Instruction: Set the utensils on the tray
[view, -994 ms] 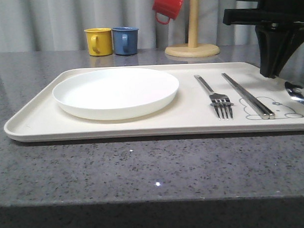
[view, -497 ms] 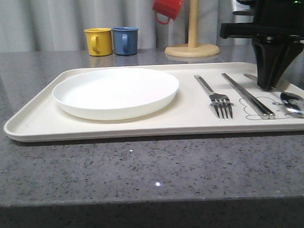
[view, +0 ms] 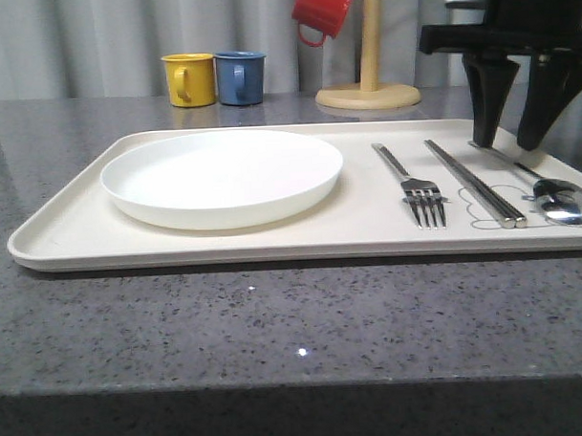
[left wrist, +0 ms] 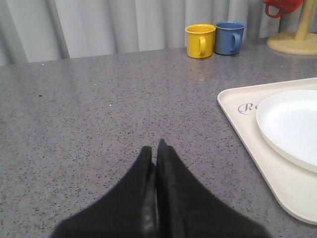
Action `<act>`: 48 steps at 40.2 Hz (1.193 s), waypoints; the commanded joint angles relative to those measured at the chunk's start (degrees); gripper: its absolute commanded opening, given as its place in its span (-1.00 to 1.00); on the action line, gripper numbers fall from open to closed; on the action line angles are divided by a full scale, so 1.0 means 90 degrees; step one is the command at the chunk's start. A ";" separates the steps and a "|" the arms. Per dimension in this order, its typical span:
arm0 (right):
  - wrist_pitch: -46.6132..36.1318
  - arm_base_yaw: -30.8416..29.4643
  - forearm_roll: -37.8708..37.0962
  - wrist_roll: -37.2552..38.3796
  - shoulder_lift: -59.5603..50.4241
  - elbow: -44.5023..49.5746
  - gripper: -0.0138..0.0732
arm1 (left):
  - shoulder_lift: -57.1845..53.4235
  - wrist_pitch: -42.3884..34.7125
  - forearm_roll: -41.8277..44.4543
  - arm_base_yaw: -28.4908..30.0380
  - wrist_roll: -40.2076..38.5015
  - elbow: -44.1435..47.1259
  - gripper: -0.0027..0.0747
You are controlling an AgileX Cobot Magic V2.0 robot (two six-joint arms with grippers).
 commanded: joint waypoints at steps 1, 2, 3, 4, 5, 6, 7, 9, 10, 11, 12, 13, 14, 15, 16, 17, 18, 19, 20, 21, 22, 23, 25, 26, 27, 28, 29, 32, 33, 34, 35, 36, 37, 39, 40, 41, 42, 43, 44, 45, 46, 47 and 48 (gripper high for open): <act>0.0679 -0.0005 -0.0071 -0.0011 -0.0637 -0.0419 0.12 | 0.0055 -0.0544 -0.0016 -0.0051 -0.0038 -0.0166 -0.98; 0.0679 -0.0005 -0.0091 -0.0011 -0.0699 -0.0483 0.11 | 0.0055 -0.0544 -0.0016 -0.0051 -0.0038 -0.0166 -0.98; 0.0679 -0.0005 -0.0102 -0.0011 -0.0767 -0.0522 0.11 | 0.0055 -0.0544 -0.0016 -0.0051 -0.0038 -0.0166 -0.98; 0.0679 -0.0005 -0.0117 -0.0018 -0.0828 -0.0574 0.11 | 0.0055 -0.0544 -0.0016 -0.0051 -0.0038 -0.0166 -0.98; 0.0679 -0.0005 -0.0149 -0.0024 -0.0893 -0.0619 0.11 | 0.0055 -0.0544 -0.0016 -0.0051 -0.0038 -0.0166 -0.98; 0.0679 -0.0005 -0.0187 -0.0041 -0.0949 -0.0647 0.11 | 0.0055 -0.0544 -0.0016 -0.0051 -0.0038 -0.0166 -0.98; 0.0679 -0.0005 -0.0245 -0.0046 -0.1011 -0.0687 0.09 | 0.0055 -0.0544 -0.0016 -0.0051 -0.0038 -0.0166 -0.98; 0.0679 -0.0005 -0.0374 -0.0107 -0.1127 -0.0719 0.01 | 0.0055 -0.0544 -0.0016 -0.0051 -0.0038 -0.0166 -0.98; 0.0679 -0.0005 -0.0437 -0.0119 -0.1183 -0.0728 -0.04 | 0.0055 -0.0544 -0.0016 -0.0051 -0.0038 -0.0166 -0.98; 0.0679 -0.0005 -0.0506 -0.0134 -0.1223 -0.0733 -0.13 | 0.0055 -0.0544 -0.0016 -0.0051 -0.0038 -0.0166 -0.98; 0.0672 -0.0005 -0.0587 -0.0134 -0.1278 -0.0733 -0.22 | 0.0055 -0.0544 -0.0016 -0.0051 -0.0038 -0.0166 -0.98; 0.0672 -0.0005 -0.0636 -0.0134 -0.1310 -0.0733 -0.29 | 0.0055 -0.0544 -0.0016 -0.0051 -0.0038 -0.0166 -0.98; 0.0666 -0.0005 -0.0683 -0.0134 -0.1348 -0.0733 -0.37 | 0.0055 -0.0544 -0.0016 -0.0051 -0.0038 -0.0166 -0.98; 0.0615 -0.0005 -0.0740 -0.0134 -0.1385 -0.0733 -0.47 | 0.0055 -0.0544 -0.0016 -0.0051 -0.0038 -0.0166 -0.98; 0.0552 -0.0005 -0.0777 -0.0134 -0.1423 -0.0733 -0.54 | 0.0055 -0.0544 -0.0016 -0.0051 -0.0038 -0.0166 -0.98; 0.0490 -0.0005 -0.0818 -0.0134 -0.1472 -0.0733 -0.64 | 0.0055 -0.0544 -0.0016 -0.0051 -0.0038 -0.0166 -0.98; 0.0449 -0.0005 -0.0832 -0.0134 -0.1506 -0.0733 -0.71 | 0.0055 -0.0544 -0.0016 -0.0051 -0.0038 -0.0166 -0.98; 0.0384 -0.0005 -0.0845 -0.0134 -0.1565 -0.0733 -0.80 | 0.0055 -0.0544 -0.0016 -0.0051 -0.0038 -0.0166 -0.98; 0.0332 -0.0005 -0.0859 -0.0134 -0.1621 -0.0726 -0.86 | 0.0055 -0.0544 -0.0016 -0.0051 -0.0038 -0.0166 -0.98; 0.0293 -0.0005 -0.0884 -0.0134 -0.1674 -0.0725 -0.84 | 0.0055 -0.0544 -0.0016 -0.0051 -0.0038 -0.0166 -0.98; 0.0279 -0.0005 -0.0915 -0.0134 -0.1742 -0.0701 -0.83 | 0.0055 -0.0544 -0.0016 -0.0051 -0.0038 -0.0166 -0.98; 0.0257 -0.0005 -0.0937 -0.0134 -0.1812 -0.0649 -0.83 | 0.0055 -0.0544 -0.0016 -0.0051 -0.0038 -0.0166 -0.98; 0.0165 -0.0005 -0.0991 -0.0134 -0.1998 -0.0476 -0.83 | 0.0055 -0.0544 -0.0016 -0.0051 -0.0038 -0.0166 -0.98; 0.0092 -0.0005 -0.1031 -0.0153 -0.2128 -0.0333 -0.83 | 0.0055 -0.0544 -0.0016 -0.0051 -0.0038 -0.0166 -0.98; 0.0018 -0.0005 -0.1055 -0.0165 -0.2242 -0.0205 -0.83 | 0.0055 -0.0544 -0.0016 -0.0051 -0.0038 -0.0166 -0.98; -0.0087 -0.0005 -0.1062 -0.0233 -0.2369 -0.0056 -0.83 | 0.0055 -0.0544 -0.0016 -0.0051 -0.0038 -0.0166 -0.98; -0.0262 -0.0005 -0.1062 -0.0338 -0.2559 0.0178 -0.83 | 0.0055 -0.0544 -0.0016 -0.0051 -0.0038 -0.0166 -0.98; -0.0771 -0.0005 -0.1048 -0.0408 -0.3158 0.0872 -0.83 | 0.0055 -0.0544 -0.0016 -0.0051 -0.0038 -0.0166 -0.98; -0.0929 -0.0005 -0.1048 -0.0439 -0.3327 0.1179 -0.83 | 0.0055 -0.0544 -0.0016 -0.0051 -0.0038 -0.0166 -0.98; -0.1156 -0.0005 -0.1062 -0.0455 -0.3561 0.1493 -0.83 | 0.0055 -0.0544 -0.0016 -0.0051 -0.0038 -0.0166 -0.98; -0.1336 -0.0005 -0.1084 -0.0463 -0.3735 0.1741 -0.83 | 0.0055 -0.0544 -0.0016 -0.0051 -0.0038 -0.0166 -0.98; -0.1593 -0.0005 -0.1121 -0.0469 -0.3966 0.2072 -0.83 | 0.0055 -0.0544 -0.0016 -0.0051 -0.0038 -0.0166 -0.98; -0.1788 -0.0005 -0.1158 -0.0469 -0.4202 0.2325 -0.83 | 0.0055 -0.0544 -0.0016 -0.0051 -0.0038 -0.0166 -0.98; -0.2344 -0.0005 -0.1284 -0.0469 -0.4601 0.2912 -0.83 | 0.0055 -0.0544 -0.0016 -0.0051 -0.0038 -0.0166 -0.98; -0.2545 -0.0005 -0.1340 -0.0469 -0.4771 0.3243 -0.83 | 0.0055 -0.0544 -0.0016 -0.0051 -0.0038 -0.0166 -0.98; -0.2741 -0.0005 -0.1405 -0.0469 -0.4937 0.3492 -0.83 | 0.0055 -0.0544 -0.0016 -0.0051 -0.0038 -0.0166 -0.98; -0.2989 -0.0005 -0.1495 -0.0469 -0.5164 0.3814 -0.83 | 0.0055 -0.0544 -0.0016 -0.0051 -0.0038 -0.0166 -0.98; -0.3217 -0.0005 -0.1576 -0.0469 -0.5391 0.4136 -0.83 | 0.0055 -0.0544 -0.0016 -0.0051 -0.0038 -0.0166 -0.98; -0.3394 -0.0005 -0.1637 -0.0469 -0.5626 0.4372 -0.83 | 0.0055 -0.0544 -0.0016 -0.0051 -0.0038 -0.0166 -0.98; -0.3566 -0.0005 -0.1701 -0.0469 -0.5750 0.4608 -0.83 | 0.0055 -0.0544 -0.0016 -0.0051 -0.0038 -0.0166 -0.98; -0.3808 -0.0005 -0.1779 -0.0469 -0.6003 0.4911 -0.83 | 0.0055 -0.0544 -0.0016 -0.0051 -0.0038 -0.0166 -0.98; -0.3987 -0.0005 -0.1823 -0.0469 -0.6260 0.5136 -0.83 | 0.0055 -0.0544 -0.0016 -0.0051 -0.0038 -0.0166 -0.98; -0.4232 -0.0005 -0.1859 -0.0469 -0.6452 0.5421 -0.83 | 0.0055 -0.0544 -0.0016 -0.0051 -0.0038 -0.0166 -0.98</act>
